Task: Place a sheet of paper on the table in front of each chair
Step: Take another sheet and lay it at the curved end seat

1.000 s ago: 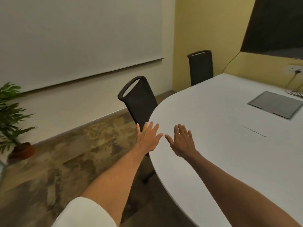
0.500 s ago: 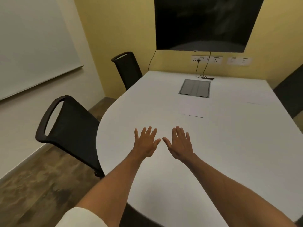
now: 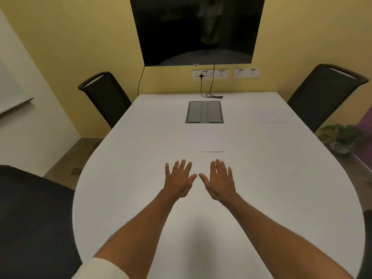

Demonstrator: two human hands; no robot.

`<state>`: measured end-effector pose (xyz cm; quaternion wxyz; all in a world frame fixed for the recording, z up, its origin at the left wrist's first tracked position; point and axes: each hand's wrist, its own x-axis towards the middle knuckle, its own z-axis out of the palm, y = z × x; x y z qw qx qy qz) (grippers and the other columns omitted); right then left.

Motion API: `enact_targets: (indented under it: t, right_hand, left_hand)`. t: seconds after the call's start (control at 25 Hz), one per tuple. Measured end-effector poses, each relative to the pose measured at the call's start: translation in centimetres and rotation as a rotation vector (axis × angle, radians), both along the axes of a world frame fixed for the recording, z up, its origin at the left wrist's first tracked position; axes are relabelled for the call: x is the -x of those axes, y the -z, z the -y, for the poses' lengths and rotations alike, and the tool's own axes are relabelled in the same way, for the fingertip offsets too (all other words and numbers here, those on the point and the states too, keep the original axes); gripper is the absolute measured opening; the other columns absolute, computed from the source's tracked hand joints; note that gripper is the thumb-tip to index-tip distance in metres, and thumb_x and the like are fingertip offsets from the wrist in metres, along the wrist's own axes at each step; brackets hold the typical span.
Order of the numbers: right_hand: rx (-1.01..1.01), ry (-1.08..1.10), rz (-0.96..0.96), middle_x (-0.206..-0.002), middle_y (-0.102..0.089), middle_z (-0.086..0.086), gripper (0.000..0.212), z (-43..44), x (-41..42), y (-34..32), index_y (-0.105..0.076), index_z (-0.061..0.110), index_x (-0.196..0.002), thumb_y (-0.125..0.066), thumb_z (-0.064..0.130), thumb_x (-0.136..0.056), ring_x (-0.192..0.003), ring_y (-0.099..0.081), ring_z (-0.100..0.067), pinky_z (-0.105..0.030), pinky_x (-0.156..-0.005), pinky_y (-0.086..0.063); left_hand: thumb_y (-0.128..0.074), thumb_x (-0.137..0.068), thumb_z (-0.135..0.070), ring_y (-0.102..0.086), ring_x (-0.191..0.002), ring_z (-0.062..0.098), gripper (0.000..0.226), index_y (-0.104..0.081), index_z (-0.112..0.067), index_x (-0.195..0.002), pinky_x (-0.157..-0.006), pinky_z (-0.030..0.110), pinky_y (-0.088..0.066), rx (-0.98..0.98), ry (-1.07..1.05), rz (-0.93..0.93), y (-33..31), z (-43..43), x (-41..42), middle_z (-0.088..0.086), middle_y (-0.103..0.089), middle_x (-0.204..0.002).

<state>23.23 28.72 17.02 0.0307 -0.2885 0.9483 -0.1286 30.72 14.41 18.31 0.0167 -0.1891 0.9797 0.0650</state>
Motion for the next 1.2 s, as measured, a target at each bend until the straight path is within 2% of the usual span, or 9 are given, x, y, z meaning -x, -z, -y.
enact_targets:
  t: [0.12, 0.28, 0.48, 0.72, 0.96, 1.2]
  right_hand:
    - [-0.002, 0.054, 0.009, -0.162, -0.008, -0.013, 0.077, 1.8, 1.3, 0.4, -0.012, 0.007, -0.152, -0.018, 0.059, -0.096, -0.150, -0.004, -0.027, -0.045, -0.120, -0.004]
    - [-0.012, 0.139, 0.008, -0.162, -0.009, -0.012, 0.086, 4.8, 3.0, 0.4, -0.014, 0.008, -0.152, -0.002, 0.064, -0.088, -0.150, -0.004, -0.026, -0.045, -0.120, -0.004]
    - [-0.047, 0.177, 0.036, -0.162, -0.008, -0.012, 0.075, 7.8, 6.5, 1.3, -0.013, 0.008, -0.152, -0.019, 0.059, -0.097, -0.150, -0.002, -0.025, -0.044, -0.120, -0.003]
    - [-0.078, 0.200, 0.086, -0.162, -0.009, -0.012, 0.075, 10.0, 11.7, 2.9, -0.014, 0.007, -0.152, -0.022, 0.058, -0.097, -0.150, -0.004, -0.025, -0.044, -0.121, -0.004]
    - [-0.126, 0.243, 0.107, -0.159, -0.018, -0.014, 0.071, 11.2, 18.6, 5.6, -0.017, 0.005, -0.151, -0.024, 0.053, -0.099, -0.148, -0.014, -0.027, -0.040, -0.119, -0.017]
    - [-0.163, 0.223, 0.135, -0.158, -0.019, -0.014, 0.072, 12.9, 25.7, 11.2, -0.017, 0.006, -0.151, -0.027, 0.054, -0.098, -0.147, -0.017, -0.028, -0.043, -0.119, -0.017]
  left_hand:
    - [-0.016, -0.101, -0.049, -0.005, -0.151, 0.024, 0.059, -0.012, -0.024, -0.153, -0.118, 0.051, 0.005, -0.015, 0.029, -0.009, 0.3, 1.9, 2.3, 0.002, -0.008, -0.163]
    - [-0.016, -0.101, -0.048, -0.006, -0.151, 0.024, 0.058, -0.013, -0.022, -0.153, -0.120, 0.049, 0.002, -0.043, 0.058, -0.014, 0.9, 5.4, 4.9, 0.002, -0.009, -0.163]
    - [-0.017, -0.101, -0.050, -0.009, -0.150, 0.026, 0.061, -0.015, -0.019, -0.153, -0.120, 0.047, -0.001, -0.079, 0.073, -0.005, 2.6, 9.0, 8.7, 0.004, -0.011, -0.163]
    - [-0.016, -0.100, -0.050, -0.011, -0.149, 0.026, 0.062, -0.017, -0.016, -0.152, -0.120, 0.047, -0.003, -0.076, 0.074, 0.013, 5.4, 11.2, 14.2, 0.007, -0.013, -0.162]
    - [-0.019, -0.101, -0.047, -0.014, -0.148, 0.027, 0.061, -0.020, -0.012, -0.150, -0.120, 0.046, -0.008, -0.092, 0.009, 0.040, 9.1, 11.7, 21.3, 0.009, -0.016, -0.161]
    - [-0.019, -0.102, -0.046, -0.006, -0.150, 0.027, 0.062, -0.012, -0.011, -0.153, -0.122, 0.044, -0.005, -0.152, -0.001, 0.135, 14.6, 12.1, 27.6, 0.008, -0.006, -0.163]
